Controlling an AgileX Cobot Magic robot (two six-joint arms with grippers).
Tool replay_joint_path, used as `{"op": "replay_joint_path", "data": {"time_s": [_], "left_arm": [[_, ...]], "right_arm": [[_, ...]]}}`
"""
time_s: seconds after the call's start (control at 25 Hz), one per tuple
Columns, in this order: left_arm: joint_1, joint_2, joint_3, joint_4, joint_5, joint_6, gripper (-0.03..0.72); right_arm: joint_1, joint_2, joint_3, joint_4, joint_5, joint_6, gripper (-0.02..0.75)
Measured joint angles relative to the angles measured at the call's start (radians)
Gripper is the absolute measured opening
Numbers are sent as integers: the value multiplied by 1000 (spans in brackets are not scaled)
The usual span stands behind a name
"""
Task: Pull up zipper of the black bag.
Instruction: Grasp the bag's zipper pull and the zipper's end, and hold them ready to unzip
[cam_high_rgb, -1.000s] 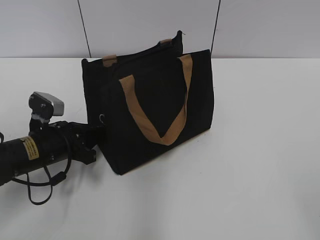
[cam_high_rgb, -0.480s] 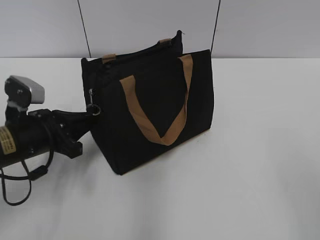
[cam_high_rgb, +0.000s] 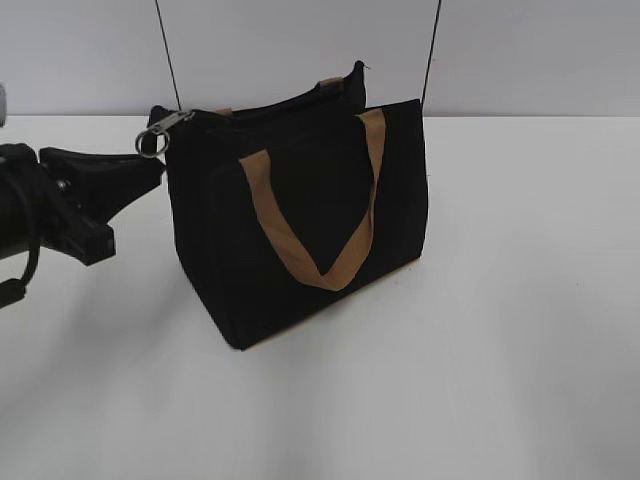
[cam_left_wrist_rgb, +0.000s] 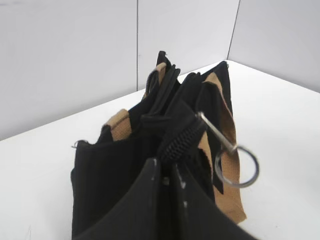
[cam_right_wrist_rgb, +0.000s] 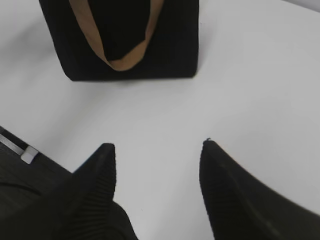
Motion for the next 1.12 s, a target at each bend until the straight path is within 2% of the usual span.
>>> {"op": "replay_joint_path", "data": {"time_s": [0.48, 0.64, 0.84, 0.92, 1.12], "left_arm": [[0, -197, -104, 248, 148, -300, 11], [0, -199, -144, 301, 165, -360, 11], [0, -199, -181, 311, 181, -376, 11], [0, -199, -199, 313, 196, -377, 11], [0, -199, -226, 326, 225, -378, 11]], "right_arm": [[0, 271, -80, 363, -73, -345, 411], [0, 374, -119, 453, -72, -431, 411], [3, 465, -157, 548, -71, -541, 411], [34, 503, -177, 564, -78, -588, 411], [200, 614, -232, 571, -180, -628, 411]]}}
